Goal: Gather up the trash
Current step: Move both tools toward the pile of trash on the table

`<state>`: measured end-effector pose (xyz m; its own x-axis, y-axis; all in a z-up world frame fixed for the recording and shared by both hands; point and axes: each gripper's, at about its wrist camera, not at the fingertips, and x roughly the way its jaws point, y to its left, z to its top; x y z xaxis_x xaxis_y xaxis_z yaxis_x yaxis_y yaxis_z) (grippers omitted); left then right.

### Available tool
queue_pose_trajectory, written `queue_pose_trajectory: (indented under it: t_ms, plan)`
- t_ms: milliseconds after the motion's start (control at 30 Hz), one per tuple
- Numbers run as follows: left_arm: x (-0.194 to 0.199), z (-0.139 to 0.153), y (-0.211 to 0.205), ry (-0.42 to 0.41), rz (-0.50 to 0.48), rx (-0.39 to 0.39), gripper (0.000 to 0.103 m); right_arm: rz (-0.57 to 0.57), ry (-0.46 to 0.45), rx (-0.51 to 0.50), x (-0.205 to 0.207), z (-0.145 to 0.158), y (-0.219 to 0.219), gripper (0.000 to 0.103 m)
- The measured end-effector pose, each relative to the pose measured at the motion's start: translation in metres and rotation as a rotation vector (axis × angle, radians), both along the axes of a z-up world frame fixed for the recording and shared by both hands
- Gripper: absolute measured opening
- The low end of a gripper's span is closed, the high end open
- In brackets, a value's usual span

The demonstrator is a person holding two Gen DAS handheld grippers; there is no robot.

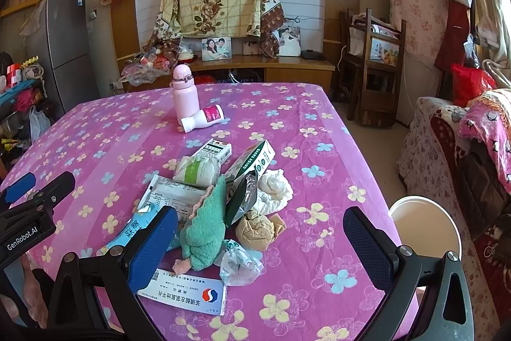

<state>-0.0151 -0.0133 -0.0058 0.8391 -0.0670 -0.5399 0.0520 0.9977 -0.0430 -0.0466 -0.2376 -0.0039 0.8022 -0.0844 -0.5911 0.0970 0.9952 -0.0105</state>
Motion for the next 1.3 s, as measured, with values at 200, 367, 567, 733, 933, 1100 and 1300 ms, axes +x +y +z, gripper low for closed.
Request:
queue_pose_trajectory:
  t_ms: [200,367,567,733,933,1100,1300]
  plan:
    - [-0.002,-0.006,0.008,0.006,0.007,-0.002,0.101,0.001,0.013,-0.005,0.000,-0.001,-0.001,0.103]
    - [0.002,-0.007,0.011,0.028,0.007,-0.008,0.101,0.002,0.027,-0.009,0.002,-0.005,-0.003,0.103]
    - [0.012,-0.014,0.030,0.104,-0.019,-0.046,0.101,-0.006,0.082,-0.057,0.006,-0.011,-0.010,0.103]
    - [0.021,-0.031,0.034,0.196,-0.062,-0.048,0.101,0.013,0.138,-0.088,0.011,-0.022,-0.013,0.103]
    - [0.025,-0.046,0.019,0.240,-0.110,-0.012,0.101,0.061,0.203,-0.164,0.012,-0.038,-0.011,0.103]
    - [0.035,-0.059,0.005,0.295,-0.163,0.001,0.101,0.059,0.195,-0.130,0.016,-0.048,-0.021,0.100]
    - [0.046,-0.070,-0.007,0.323,-0.196,0.031,0.101,0.072,0.141,-0.085,0.020,-0.048,-0.032,0.100]
